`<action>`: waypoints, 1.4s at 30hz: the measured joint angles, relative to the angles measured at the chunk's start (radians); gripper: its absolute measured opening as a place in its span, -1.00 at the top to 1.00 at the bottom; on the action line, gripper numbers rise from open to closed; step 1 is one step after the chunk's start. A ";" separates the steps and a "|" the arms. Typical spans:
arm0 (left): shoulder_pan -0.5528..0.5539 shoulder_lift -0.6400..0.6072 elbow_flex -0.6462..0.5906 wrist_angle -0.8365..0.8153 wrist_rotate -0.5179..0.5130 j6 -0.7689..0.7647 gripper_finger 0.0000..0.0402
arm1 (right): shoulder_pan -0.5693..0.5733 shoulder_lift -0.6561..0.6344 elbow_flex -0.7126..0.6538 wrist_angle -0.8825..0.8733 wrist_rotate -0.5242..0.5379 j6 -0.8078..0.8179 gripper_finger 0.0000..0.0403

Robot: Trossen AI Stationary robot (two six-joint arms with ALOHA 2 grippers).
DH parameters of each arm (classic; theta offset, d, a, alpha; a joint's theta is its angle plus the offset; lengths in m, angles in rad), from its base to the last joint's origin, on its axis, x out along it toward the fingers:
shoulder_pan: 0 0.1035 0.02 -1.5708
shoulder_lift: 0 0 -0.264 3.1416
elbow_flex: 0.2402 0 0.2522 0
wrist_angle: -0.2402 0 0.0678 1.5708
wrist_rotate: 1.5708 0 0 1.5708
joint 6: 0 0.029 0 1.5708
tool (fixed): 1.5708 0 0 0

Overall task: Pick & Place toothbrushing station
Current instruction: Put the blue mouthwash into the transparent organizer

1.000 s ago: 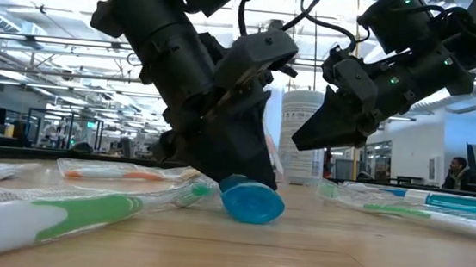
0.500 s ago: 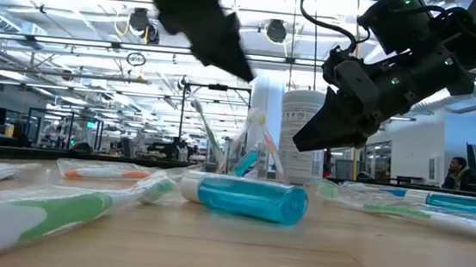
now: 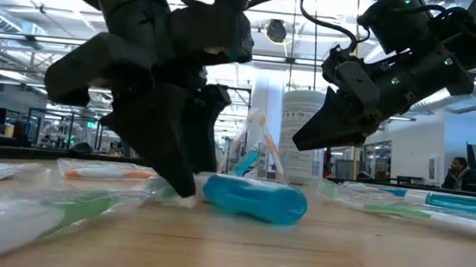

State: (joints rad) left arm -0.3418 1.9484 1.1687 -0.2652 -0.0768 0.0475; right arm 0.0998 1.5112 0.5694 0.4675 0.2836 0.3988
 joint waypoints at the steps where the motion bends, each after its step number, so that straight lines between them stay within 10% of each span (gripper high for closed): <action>1: 0.000 0.006 0.000 0.006 0.007 0.001 -0.02 | 0.000 0.000 0.000 -0.001 0.000 0.000 0.21; 14: -0.001 -0.011 0.000 0.042 -0.047 0.111 0.03 | 0.000 0.000 0.000 -0.001 0.000 0.000 0.21; 42: 0.068 0.019 0.002 0.111 0.234 0.447 -0.03 | -0.002 0.000 0.000 0.008 0.002 -0.025 0.21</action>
State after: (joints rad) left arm -0.2734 1.9672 1.1702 -0.1546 0.1572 0.4949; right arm 0.0975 1.5108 0.5694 0.4754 0.2852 0.3736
